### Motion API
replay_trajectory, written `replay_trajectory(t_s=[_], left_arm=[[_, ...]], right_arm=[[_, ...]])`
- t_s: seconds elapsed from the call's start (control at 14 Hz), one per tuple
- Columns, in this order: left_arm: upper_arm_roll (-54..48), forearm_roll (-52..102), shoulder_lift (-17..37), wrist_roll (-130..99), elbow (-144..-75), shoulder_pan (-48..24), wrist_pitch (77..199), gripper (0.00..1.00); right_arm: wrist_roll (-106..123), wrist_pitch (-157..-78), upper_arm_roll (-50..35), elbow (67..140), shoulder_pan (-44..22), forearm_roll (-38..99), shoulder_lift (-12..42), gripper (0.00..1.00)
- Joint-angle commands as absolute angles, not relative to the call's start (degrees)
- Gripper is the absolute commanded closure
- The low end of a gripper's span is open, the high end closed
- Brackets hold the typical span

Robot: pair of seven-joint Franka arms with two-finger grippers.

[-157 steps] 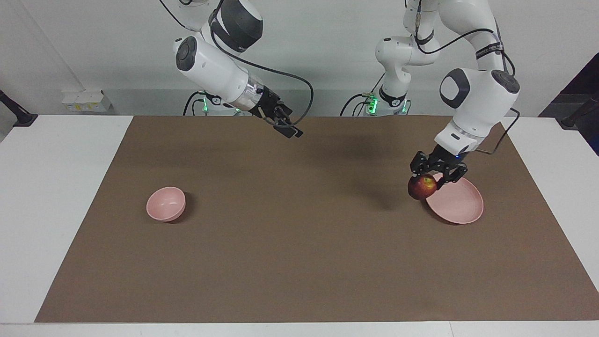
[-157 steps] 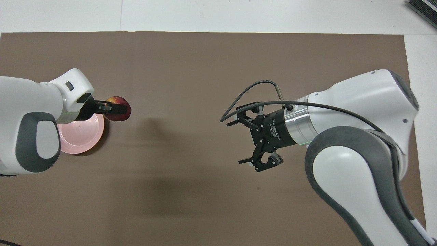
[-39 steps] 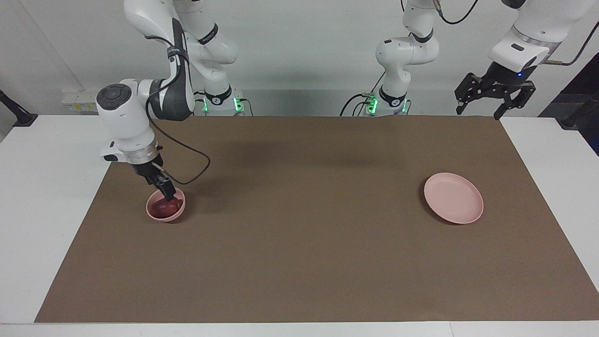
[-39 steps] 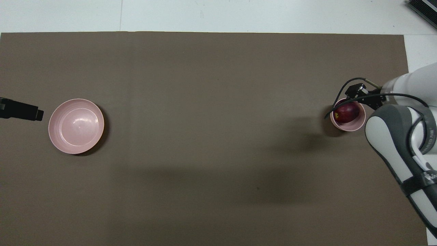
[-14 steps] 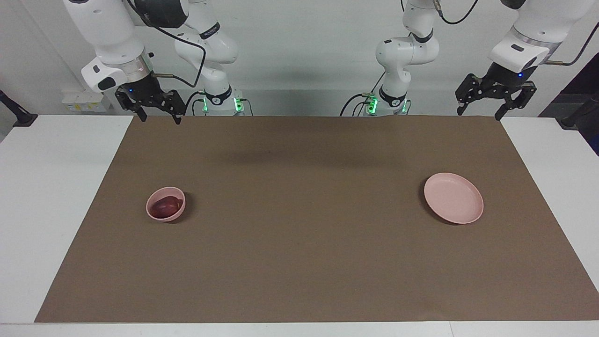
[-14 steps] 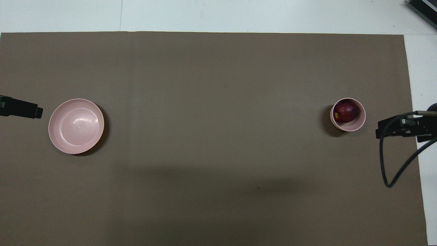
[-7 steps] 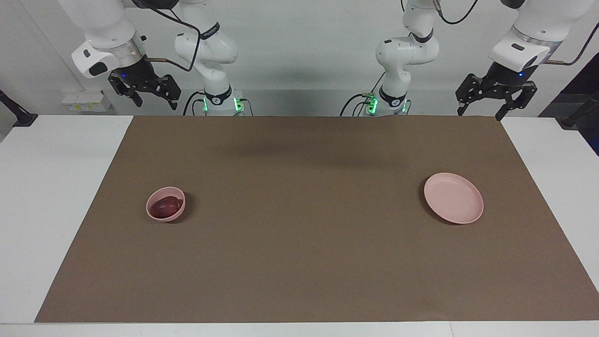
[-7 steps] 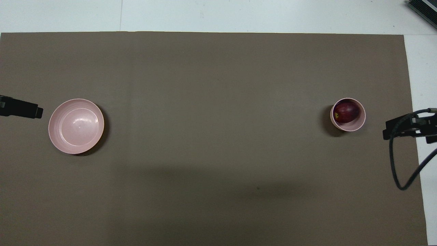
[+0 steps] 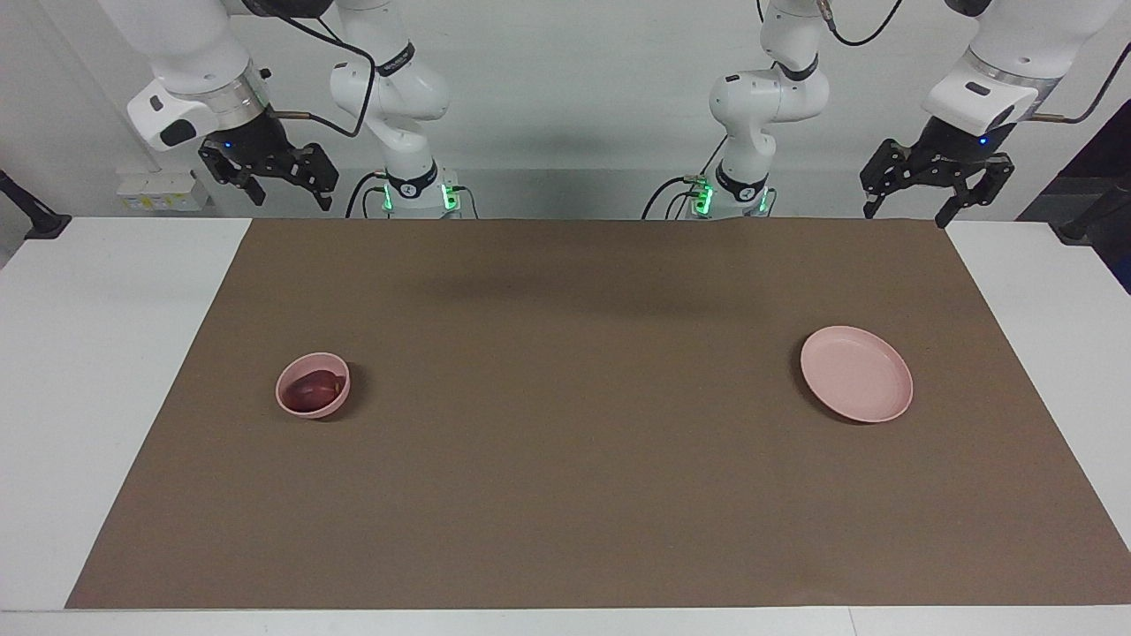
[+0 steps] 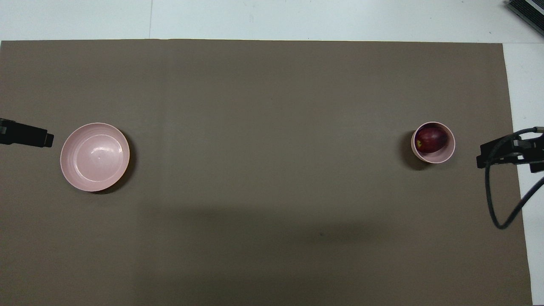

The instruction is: Move apple from plate to bowl

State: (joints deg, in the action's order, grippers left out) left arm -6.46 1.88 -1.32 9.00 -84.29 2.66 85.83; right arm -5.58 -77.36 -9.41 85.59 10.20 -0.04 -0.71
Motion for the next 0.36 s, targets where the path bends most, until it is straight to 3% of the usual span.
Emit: replay_trajectory(t_s=[0.0, 0.29], left_arm=[[-6.6, 1.7, -1.9, 9.7, -84.6, 3.0, 86.1, 0.00], [-6.5, 1.7, -1.9, 9.6, -84.6, 3.1, 86.1, 0.00]], right_arm=[[-3.7, -76.3, -9.7, 84.0, 10.7, 0.4, 0.1, 0.00], [-3.7, -76.2, -9.7, 84.0, 11.0, 0.4, 0.1, 0.00]])
